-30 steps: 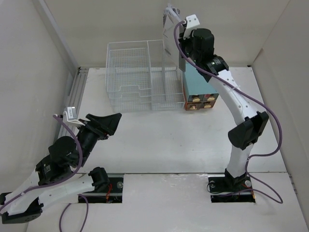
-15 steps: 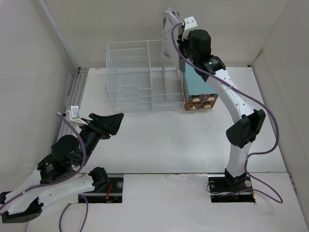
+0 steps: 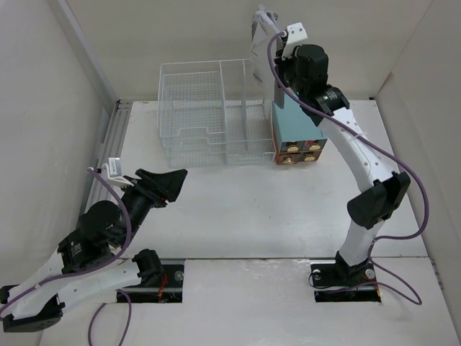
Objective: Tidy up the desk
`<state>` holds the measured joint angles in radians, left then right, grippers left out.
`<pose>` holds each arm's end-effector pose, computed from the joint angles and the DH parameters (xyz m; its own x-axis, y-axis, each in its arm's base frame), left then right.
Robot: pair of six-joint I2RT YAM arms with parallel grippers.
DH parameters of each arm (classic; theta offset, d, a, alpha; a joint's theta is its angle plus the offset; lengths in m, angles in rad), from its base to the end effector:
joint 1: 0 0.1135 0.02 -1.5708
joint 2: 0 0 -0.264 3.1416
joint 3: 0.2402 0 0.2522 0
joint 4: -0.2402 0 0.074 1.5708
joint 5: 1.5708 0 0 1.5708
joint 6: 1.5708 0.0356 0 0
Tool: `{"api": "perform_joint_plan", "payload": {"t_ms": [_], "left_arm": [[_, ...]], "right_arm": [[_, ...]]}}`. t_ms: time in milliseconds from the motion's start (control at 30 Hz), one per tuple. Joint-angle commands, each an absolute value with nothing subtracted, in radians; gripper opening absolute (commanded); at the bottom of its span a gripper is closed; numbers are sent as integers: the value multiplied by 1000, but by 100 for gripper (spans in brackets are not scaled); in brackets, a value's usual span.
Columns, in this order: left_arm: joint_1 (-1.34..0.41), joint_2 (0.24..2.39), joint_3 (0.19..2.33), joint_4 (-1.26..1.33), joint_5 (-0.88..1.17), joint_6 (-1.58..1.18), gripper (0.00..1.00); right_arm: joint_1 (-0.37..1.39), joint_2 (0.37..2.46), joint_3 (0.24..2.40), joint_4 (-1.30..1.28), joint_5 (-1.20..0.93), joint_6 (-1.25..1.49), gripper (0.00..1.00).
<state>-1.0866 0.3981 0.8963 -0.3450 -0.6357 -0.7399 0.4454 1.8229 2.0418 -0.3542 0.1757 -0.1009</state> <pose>0.0488 -0.0473 0.4013 -0.2435 -0.7024 -0.6688 0.3721 0.5691 -0.7332 0.3817 0.1753 0.4662 -0.0941 -0.1548 -0.9834 -0.2788 0.9524 -0.1233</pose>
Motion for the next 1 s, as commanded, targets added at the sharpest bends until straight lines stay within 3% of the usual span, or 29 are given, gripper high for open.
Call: {"api": "perform_joint_plan", "payload": {"t_ms": [0, 967], "left_arm": [[-1089, 417, 891, -288, -620, -729, 66], [-1089, 397, 854, -288, -620, -747, 66]], "right_arm": [[420, 1730, 2030, -155, 181, -104, 0], [388, 1914, 2085, -146, 41, 138, 0]]}}
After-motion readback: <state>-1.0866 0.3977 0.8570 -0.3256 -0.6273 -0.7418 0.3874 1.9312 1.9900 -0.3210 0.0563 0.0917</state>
